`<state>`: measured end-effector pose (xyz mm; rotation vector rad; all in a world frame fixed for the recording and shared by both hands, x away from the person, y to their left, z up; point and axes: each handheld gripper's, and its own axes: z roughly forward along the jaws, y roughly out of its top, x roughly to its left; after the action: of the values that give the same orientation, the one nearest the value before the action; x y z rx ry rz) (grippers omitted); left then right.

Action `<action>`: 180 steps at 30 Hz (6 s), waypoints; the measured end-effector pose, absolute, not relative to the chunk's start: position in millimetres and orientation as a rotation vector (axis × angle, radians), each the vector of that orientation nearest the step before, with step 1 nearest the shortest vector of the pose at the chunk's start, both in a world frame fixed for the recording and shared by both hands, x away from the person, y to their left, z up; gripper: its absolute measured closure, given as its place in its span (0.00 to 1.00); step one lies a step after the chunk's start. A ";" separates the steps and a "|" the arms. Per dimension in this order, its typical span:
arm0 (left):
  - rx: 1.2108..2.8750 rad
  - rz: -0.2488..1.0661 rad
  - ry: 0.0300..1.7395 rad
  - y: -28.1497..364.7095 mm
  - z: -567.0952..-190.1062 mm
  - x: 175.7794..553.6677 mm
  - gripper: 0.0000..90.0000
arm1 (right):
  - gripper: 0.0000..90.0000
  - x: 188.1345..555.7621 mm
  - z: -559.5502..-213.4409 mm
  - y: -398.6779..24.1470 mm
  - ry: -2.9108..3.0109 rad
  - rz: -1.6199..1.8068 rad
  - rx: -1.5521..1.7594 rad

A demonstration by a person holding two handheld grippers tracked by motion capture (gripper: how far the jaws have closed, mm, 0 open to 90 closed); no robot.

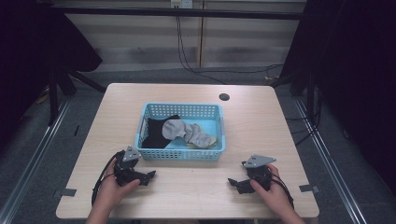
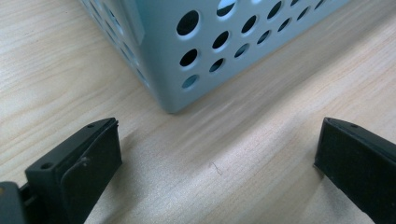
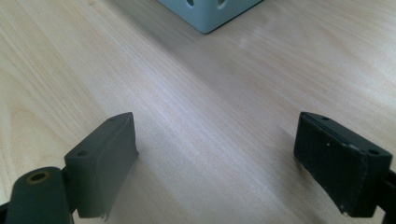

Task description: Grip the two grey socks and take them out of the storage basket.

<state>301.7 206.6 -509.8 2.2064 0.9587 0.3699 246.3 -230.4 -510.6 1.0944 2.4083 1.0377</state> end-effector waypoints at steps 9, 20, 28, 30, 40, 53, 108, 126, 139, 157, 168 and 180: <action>2.206 0.364 0.967 205.3 -509.5 302.8 0.00 | 0.14 246.2 -510.6 -230.5 2.408 1.038 1.095; 2.281 0.316 1.013 207.0 -499.2 304.1 0.08 | 0.14 246.3 -510.6 -230.6 2.409 1.038 1.092; 2.325 0.293 1.080 212.2 -491.9 303.2 0.17 | 0.14 246.6 -510.8 -230.8 2.408 1.041 1.082; 2.358 0.263 1.096 214.2 -488.8 302.7 0.17 | 0.14 246.2 -510.6 -230.7 2.410 1.039 1.088; 2.415 0.123 1.228 224.9 -457.3 308.0 0.18 | 0.14 244.8 -510.4 -230.5 2.411 1.040 1.100; 2.545 0.074 1.262 223.6 -410.9 321.5 0.19 | 0.14 244.8 -510.6 -230.8 2.412 1.041 1.091; 2.607 0.010 1.200 108.2 -378.6 426.6 0.24 | 0.14 244.8 -510.6 -230.8 2.410 1.046 1.088; 2.596 0.006 1.187 74.4 -407.8 438.4 0.28 | 0.13 245.1 -510.5 -230.7 2.407 1.042 1.086; 2.551 -0.052 1.248 60.5 -429.3 444.6 0.27 | 0.13 245.6 -510.7 -230.7 2.408 1.044 1.078; 2.533 -0.031 1.383 68.5 -429.7 452.3 0.91 | 0.13 245.6 -510.7 -230.8 2.409 1.044 1.078; 2.584 -0.045 1.364 75.9 -404.5 449.9 0.94 | 0.13 245.5 -510.6 -230.7 2.408 1.044 1.080; 2.627 -0.064 1.352 84.7 -372.5 448.8 0.95 | 0.13 245.5 -510.6 -230.6 2.408 1.045 1.081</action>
<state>448.8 84.7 -372.5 2.6273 1.3517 -0.0643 245.5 -230.6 -510.6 1.0809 2.4082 1.0447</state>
